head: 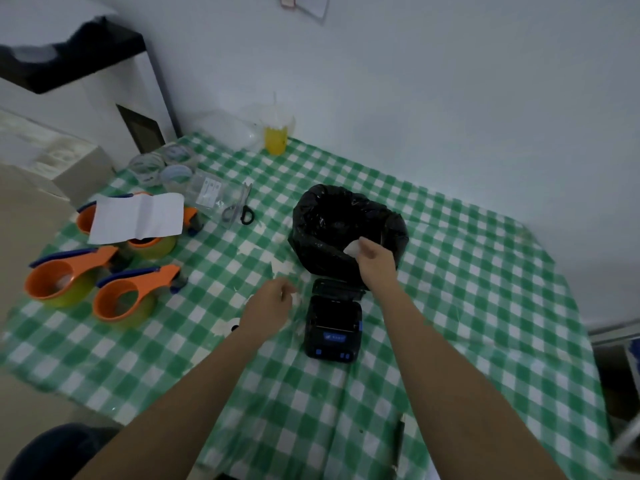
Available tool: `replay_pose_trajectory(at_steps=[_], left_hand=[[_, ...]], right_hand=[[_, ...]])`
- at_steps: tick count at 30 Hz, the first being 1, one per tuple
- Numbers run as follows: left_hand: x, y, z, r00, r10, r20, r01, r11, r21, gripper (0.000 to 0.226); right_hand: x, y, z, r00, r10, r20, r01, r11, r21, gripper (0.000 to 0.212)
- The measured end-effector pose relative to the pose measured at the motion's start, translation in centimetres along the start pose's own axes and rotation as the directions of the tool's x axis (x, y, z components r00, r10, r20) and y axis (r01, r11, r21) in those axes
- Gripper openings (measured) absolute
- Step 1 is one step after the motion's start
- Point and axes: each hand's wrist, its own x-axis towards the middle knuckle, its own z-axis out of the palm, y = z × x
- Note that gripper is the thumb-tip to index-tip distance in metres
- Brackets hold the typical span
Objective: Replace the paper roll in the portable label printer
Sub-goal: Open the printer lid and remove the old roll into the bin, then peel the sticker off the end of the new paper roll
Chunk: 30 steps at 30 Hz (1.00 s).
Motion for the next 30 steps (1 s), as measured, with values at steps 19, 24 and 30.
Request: replay_pose_trajectory(at_steps=[19,24,30], left_hand=[[-2.0,-8.3,-1.9,0.966,-0.177,0.186,0.063,0.865,0.498,0.051],[-2.6,-5.0,-2.2,0.989,-0.041,0.141,0.026,0.993,0.112,0.050],[-4.1,-0.2,-2.5,0.963,0.146,0.225,-0.071,0.948,-0.311,0.039]], right_hand=[[-8.9,5.7,5.5,0.955,-0.086,0.285,0.161,0.954,-0.254,0.027],[-9.0,6.4,4.9,0.965,-0.074,0.251,0.141,0.955,-0.261,0.023],[-9.5,4.7,3.2,0.975,-0.058,0.213,0.029,0.990,0.137,0.033]])
